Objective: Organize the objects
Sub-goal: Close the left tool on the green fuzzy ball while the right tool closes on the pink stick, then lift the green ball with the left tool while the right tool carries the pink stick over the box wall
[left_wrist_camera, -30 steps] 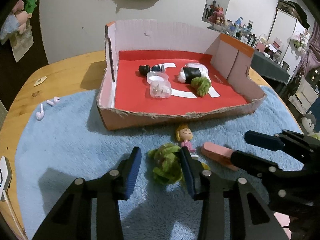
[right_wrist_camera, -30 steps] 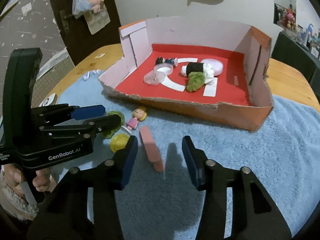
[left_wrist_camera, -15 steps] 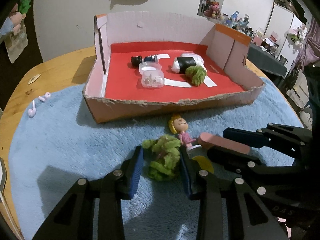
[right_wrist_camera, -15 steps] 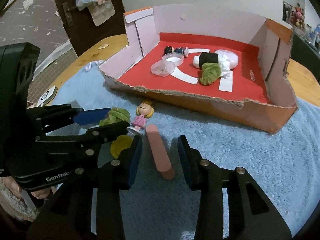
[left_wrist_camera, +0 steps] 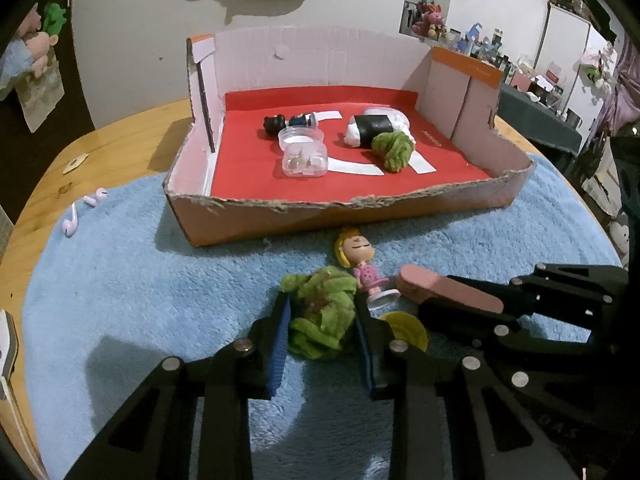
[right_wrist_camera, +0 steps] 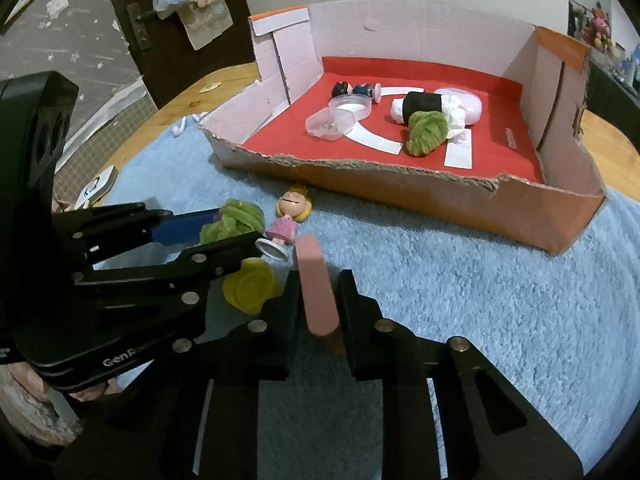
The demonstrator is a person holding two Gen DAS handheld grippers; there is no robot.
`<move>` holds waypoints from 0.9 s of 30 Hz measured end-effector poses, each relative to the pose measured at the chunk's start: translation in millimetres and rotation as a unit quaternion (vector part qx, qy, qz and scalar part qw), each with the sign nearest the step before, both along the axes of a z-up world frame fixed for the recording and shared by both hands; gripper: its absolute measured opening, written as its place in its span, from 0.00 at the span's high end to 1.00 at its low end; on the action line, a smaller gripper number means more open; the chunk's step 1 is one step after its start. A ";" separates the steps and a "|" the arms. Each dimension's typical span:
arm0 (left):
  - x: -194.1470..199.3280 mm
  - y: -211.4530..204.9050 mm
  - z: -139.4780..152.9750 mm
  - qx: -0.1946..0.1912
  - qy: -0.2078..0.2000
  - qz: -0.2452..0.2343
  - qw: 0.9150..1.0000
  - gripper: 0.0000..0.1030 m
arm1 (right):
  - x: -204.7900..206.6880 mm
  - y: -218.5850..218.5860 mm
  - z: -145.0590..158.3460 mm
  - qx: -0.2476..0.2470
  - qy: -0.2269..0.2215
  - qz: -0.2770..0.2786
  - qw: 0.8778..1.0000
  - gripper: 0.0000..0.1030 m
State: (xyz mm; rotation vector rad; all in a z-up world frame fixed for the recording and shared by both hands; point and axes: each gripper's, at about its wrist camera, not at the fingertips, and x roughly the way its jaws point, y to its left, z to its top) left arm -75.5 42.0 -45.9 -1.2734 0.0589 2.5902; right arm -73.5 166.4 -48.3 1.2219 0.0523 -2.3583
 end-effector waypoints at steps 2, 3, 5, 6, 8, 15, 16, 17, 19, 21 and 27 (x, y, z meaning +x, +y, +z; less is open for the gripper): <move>1.4 0.4 -0.2 -0.001 0.003 0.002 1.000 0.72 | 1.0 0.4 -0.3 -0.002 -0.002 -0.005 1.000 0.88; 2.2 1.5 0.0 -0.003 0.004 0.001 1.000 0.73 | 1.7 1.3 0.3 -0.007 -0.002 -0.008 1.000 0.88; 3.0 2.3 0.5 -0.005 0.006 0.000 1.000 0.73 | 3.6 2.9 1.8 -0.013 -0.004 -0.014 1.000 0.88; 3.3 2.5 0.9 -0.004 0.006 0.000 1.000 0.74 | 4.7 3.5 2.4 -0.016 -0.003 -0.017 1.000 0.88; 4.9 2.3 2.1 0.000 0.007 -0.002 1.000 0.74 | 6.3 4.2 3.6 -0.019 -0.004 -0.021 1.000 0.88; 8.7 1.0 4.7 0.014 0.007 -0.003 1.000 0.74 | 9.3 10.3 11.2 -0.033 -0.001 -0.030 0.999 0.88; 8.7 1.2 5.1 0.016 0.007 -0.003 1.000 0.74 | 9.4 11.1 12.3 -0.034 0.000 -0.030 0.999 0.88; 8.9 1.5 5.7 0.017 0.008 -0.003 1.000 0.74 | 9.4 11.8 13.5 -0.034 0.001 -0.030 0.999 0.88; 9.1 2.2 6.9 0.018 0.009 -0.004 1.000 0.74 | 9.1 12.1 14.7 -0.034 0.002 -0.030 0.999 0.88; 8.9 2.6 7.4 0.019 0.010 -0.004 1.000 0.74 | 8.5 12.3 15.2 -0.035 0.002 -0.029 0.999 0.88; 7.0 2.0 10.4 0.024 0.012 -0.004 1.000 0.74 | 6.1 13.4 17.3 -0.048 -0.002 -0.028 0.998 0.88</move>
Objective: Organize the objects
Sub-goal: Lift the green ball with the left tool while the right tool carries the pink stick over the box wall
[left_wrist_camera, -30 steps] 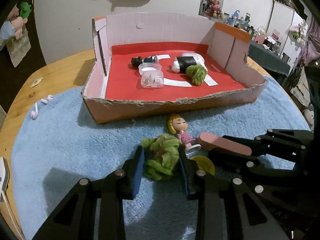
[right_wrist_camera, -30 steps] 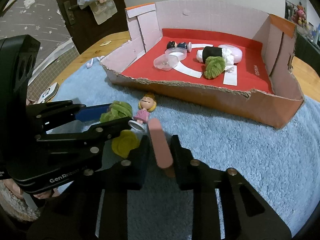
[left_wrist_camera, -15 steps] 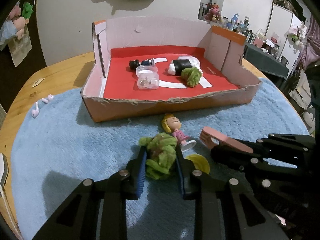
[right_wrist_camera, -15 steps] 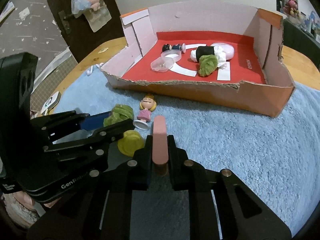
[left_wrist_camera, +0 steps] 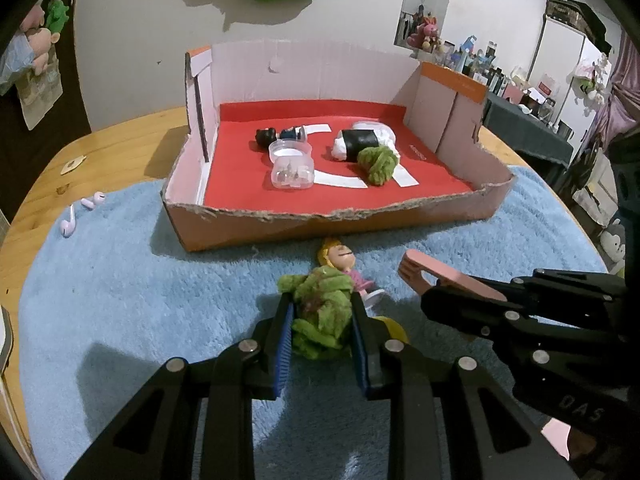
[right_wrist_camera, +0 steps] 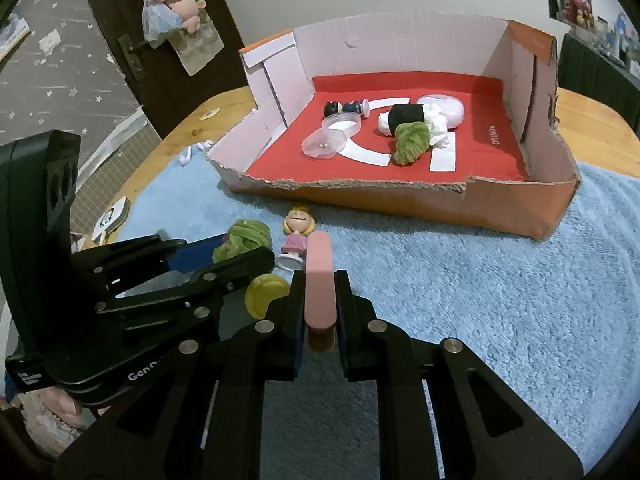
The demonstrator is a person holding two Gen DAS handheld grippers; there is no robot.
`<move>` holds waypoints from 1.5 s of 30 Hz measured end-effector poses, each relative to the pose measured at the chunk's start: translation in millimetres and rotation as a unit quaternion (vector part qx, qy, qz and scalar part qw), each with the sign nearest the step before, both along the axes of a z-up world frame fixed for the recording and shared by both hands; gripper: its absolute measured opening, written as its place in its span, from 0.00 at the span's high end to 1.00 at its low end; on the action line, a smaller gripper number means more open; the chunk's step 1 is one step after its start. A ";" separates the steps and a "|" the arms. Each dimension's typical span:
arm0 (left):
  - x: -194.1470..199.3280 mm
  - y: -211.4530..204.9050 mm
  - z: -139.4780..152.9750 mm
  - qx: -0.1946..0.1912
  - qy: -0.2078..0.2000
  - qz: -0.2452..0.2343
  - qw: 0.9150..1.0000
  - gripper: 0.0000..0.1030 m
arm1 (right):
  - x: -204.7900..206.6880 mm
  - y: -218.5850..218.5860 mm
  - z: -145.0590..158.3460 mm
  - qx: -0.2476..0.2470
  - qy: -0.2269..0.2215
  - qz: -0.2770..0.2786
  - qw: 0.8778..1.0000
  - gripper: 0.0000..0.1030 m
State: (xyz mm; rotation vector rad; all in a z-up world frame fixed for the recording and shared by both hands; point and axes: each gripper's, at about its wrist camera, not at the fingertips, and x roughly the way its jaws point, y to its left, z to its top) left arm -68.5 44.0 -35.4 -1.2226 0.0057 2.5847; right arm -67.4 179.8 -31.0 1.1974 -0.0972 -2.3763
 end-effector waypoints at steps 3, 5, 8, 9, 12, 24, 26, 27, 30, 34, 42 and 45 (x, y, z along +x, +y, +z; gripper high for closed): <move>-1.3 -0.2 2.3 0.003 0.002 0.000 1.000 0.74 | -0.9 0.5 2.5 -0.002 0.002 0.001 1.000 0.88; -2.2 -0.2 3.7 0.005 0.004 0.000 1.000 0.74 | -1.8 0.4 3.9 -0.003 0.002 0.001 1.000 0.88; -3.2 0.0 5.8 0.006 0.006 0.000 1.000 0.74 | -3.3 0.6 6.2 -0.006 0.003 0.002 1.000 0.88; -3.8 -0.2 6.5 0.007 0.006 -0.001 1.000 0.74 | -3.8 0.6 6.9 -0.007 0.003 0.002 1.000 0.88; -5.5 -1.0 9.4 0.011 0.008 -0.002 1.000 0.74 | -5.0 0.5 9.7 -0.009 0.005 0.001 1.000 0.88; -14.3 -1.1 23.8 0.019 0.021 -0.005 1.000 0.74 | -9.8 3.6 19.8 -0.020 0.012 0.000 1.000 0.88; -16.2 -0.9 26.3 0.020 0.022 -0.006 1.000 0.74 | -11.1 4.7 21.0 -0.022 0.013 -0.002 1.000 0.88; -17.1 -0.8 26.9 0.020 0.023 -0.006 1.000 0.74 | -11.5 4.9 21.7 -0.022 0.014 -0.002 1.000 0.88; -20.0 0.1 30.5 0.021 0.026 -0.008 0.999 0.74 | -13.5 5.5 24.3 -0.023 0.015 -0.002 1.000 0.88; -23.9 0.7 33.9 0.023 0.028 -0.009 0.999 0.74 | -16.7 5.3 27.1 -0.023 0.017 -0.003 1.000 0.88; -34.8 2.9 43.2 0.024 0.037 -0.015 0.999 0.74 | -22.0 8.8 34.3 -0.026 0.025 -0.012 0.999 0.88; -38.7 3.3 46.9 0.025 0.041 -0.017 0.999 0.74 | -25.0 10.9 37.1 -0.031 0.026 -0.014 0.999 0.88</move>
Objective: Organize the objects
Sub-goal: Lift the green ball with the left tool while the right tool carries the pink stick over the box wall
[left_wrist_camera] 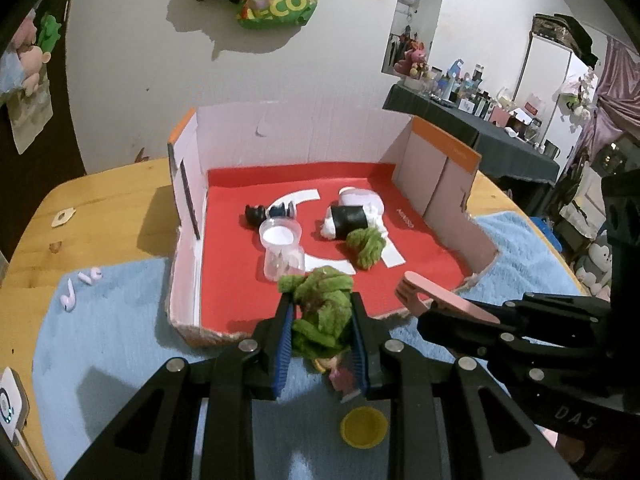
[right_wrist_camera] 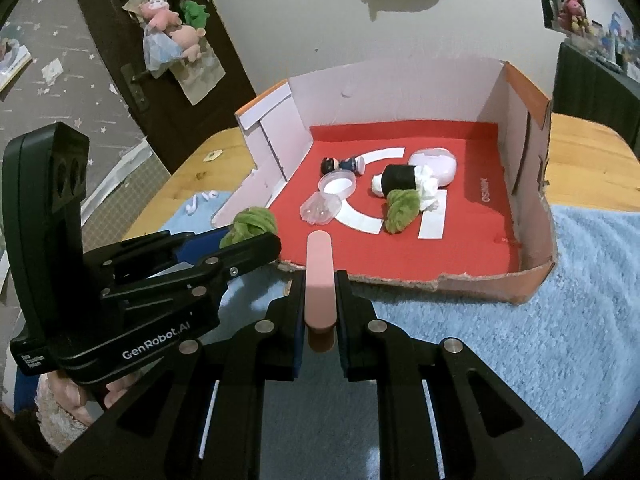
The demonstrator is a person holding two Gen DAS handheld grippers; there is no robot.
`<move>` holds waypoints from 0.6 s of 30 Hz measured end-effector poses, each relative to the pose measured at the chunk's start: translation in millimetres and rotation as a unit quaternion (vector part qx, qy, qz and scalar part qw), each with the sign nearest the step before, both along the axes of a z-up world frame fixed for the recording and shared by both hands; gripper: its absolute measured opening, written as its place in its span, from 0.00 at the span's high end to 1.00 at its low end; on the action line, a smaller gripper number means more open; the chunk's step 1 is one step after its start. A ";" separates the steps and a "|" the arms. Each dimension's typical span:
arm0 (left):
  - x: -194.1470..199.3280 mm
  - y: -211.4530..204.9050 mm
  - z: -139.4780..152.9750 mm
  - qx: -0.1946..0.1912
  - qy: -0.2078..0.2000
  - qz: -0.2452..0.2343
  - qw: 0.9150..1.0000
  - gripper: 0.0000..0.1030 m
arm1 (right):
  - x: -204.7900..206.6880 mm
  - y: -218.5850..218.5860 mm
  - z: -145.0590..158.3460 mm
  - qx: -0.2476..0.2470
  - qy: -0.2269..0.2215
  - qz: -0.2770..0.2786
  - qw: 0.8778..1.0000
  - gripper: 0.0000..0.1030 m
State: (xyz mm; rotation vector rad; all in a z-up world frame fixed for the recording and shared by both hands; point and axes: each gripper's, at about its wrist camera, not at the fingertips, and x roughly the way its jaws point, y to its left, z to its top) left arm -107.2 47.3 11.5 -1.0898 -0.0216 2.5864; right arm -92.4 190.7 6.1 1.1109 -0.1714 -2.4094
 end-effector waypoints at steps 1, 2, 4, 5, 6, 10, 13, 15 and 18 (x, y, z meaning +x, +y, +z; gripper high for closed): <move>-1.1 0.6 1.0 0.000 0.001 -0.001 1.000 0.74 | -0.9 0.5 1.1 0.000 0.002 -0.001 1.000 0.88; -2.6 1.3 2.0 0.000 0.002 -0.002 1.000 0.74 | -2.0 1.0 2.2 0.001 0.003 -0.003 1.000 0.88; -6.0 3.3 3.6 -0.001 0.004 -0.004 1.000 0.74 | -4.4 2.1 3.8 0.002 0.005 -0.005 1.000 0.88; -7.6 4.1 4.1 -0.001 0.004 -0.004 1.000 0.74 | -6.0 3.0 4.8 0.003 0.006 -0.007 1.000 0.88; -9.3 5.0 4.6 -0.001 0.004 -0.005 1.000 0.74 | -7.9 3.7 5.6 0.003 0.007 -0.008 1.000 0.88; -15.2 8.0 5.8 -0.002 0.003 -0.006 1.000 0.74 | -15.1 5.9 9.0 0.007 0.011 -0.011 1.000 0.88; -19.2 9.3 5.7 -0.001 0.000 -0.005 1.000 0.74 | -20.4 6.4 10.7 0.010 0.015 -0.012 1.000 0.88; -23.0 10.7 4.7 -0.002 -0.003 -0.005 1.000 0.74 | -24.2 6.3 10.8 0.012 0.015 -0.013 1.000 0.88; -28.9 12.4 1.8 -0.006 -0.007 -0.004 1.000 0.74 | -30.5 6.7 9.5 0.014 0.013 -0.014 1.000 0.88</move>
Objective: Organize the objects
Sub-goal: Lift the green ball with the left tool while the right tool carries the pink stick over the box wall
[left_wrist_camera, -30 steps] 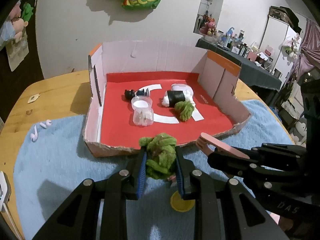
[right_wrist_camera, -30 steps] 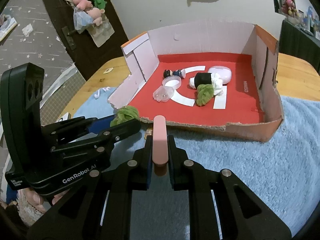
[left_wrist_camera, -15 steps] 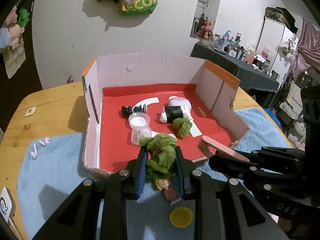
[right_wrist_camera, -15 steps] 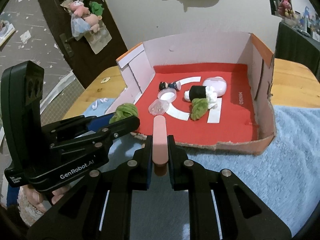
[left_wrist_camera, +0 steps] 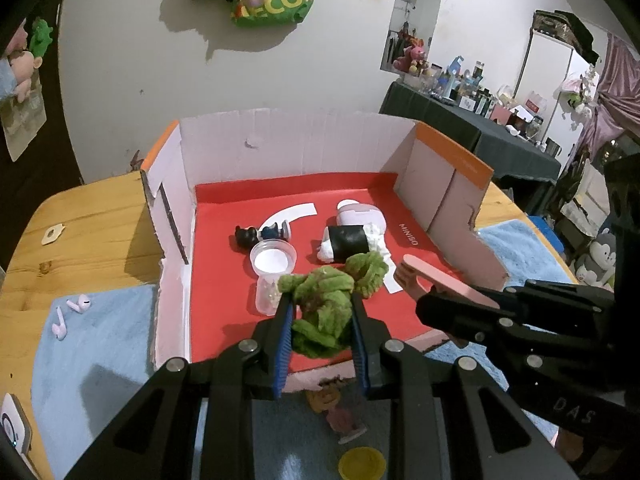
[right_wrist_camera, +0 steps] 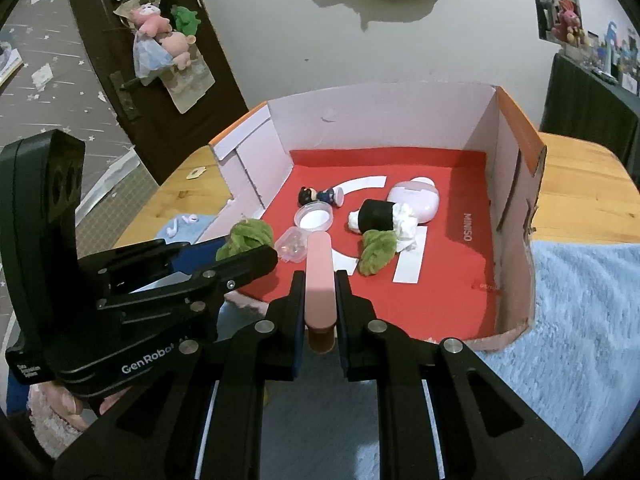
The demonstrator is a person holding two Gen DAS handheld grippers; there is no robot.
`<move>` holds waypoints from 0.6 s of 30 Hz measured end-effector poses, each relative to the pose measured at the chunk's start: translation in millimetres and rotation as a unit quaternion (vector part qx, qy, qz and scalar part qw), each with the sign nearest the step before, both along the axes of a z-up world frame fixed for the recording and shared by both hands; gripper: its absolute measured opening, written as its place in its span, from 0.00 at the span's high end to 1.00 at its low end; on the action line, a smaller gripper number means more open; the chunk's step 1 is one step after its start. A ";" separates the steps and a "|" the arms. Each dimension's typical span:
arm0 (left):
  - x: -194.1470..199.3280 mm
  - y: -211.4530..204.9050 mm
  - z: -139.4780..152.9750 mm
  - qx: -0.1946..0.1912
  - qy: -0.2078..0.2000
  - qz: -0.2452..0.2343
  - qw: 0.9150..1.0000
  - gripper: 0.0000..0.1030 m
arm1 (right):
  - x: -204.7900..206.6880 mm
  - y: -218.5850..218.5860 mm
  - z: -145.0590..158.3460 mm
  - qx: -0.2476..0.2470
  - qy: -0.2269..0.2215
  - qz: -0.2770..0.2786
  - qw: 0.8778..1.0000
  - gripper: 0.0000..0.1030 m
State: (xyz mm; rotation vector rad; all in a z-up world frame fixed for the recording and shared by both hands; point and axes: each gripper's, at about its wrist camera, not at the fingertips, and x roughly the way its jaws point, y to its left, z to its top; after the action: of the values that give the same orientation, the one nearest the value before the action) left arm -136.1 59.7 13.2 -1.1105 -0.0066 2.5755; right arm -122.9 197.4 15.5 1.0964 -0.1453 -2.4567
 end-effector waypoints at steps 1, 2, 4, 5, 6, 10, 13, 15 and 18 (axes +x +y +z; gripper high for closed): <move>-2.1 0.2 -1.3 0.000 -0.002 0.001 1.000 0.74 | -2.1 0.1 -1.0 0.000 -0.002 0.000 1.000 0.88; -4.1 0.0 -2.9 -0.001 -0.004 0.002 1.000 0.74 | -4.9 -0.3 -2.7 0.002 -0.004 0.000 1.000 0.88; -8.3 0.0 -5.9 -0.003 -0.008 0.004 1.000 0.74 | -8.2 -0.6 -5.8 0.005 -0.007 0.000 1.000 0.88; -10.0 -0.4 -7.7 -0.004 -0.009 0.005 1.000 0.74 | -10.8 -0.9 -7.8 0.006 -0.010 0.001 1.000 0.88; -12.7 -0.4 -9.7 -0.006 -0.012 0.006 1.000 0.74 | -12.3 -1.1 -8.8 0.007 -0.011 0.001 1.000 0.88; -20.9 0.6 -17.0 -0.010 -0.022 0.009 1.000 0.74 | -20.3 -1.7 -14.8 0.014 -0.020 0.002 1.000 0.88; -25.5 0.8 -22.7 -0.010 -0.032 0.008 0.999 0.74 | -25.7 -2.8 -19.2 0.022 -0.026 0.003 0.999 0.88; -27.8 1.1 -25.7 -0.011 -0.038 0.008 0.999 0.74 | -29.7 -4.1 -22.5 0.029 -0.032 0.004 0.999 0.88; -30.6 0.8 -30.0 -0.011 -0.045 0.008 0.999 0.74 | -35.3 -5.4 -27.2 0.036 -0.042 0.004 0.998 0.88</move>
State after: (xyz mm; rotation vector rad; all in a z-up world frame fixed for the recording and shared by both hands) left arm -166.7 60.4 -16.8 -1.2386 -0.0081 2.5427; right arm -158.1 192.1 -11.7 1.2284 -0.0771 -2.4272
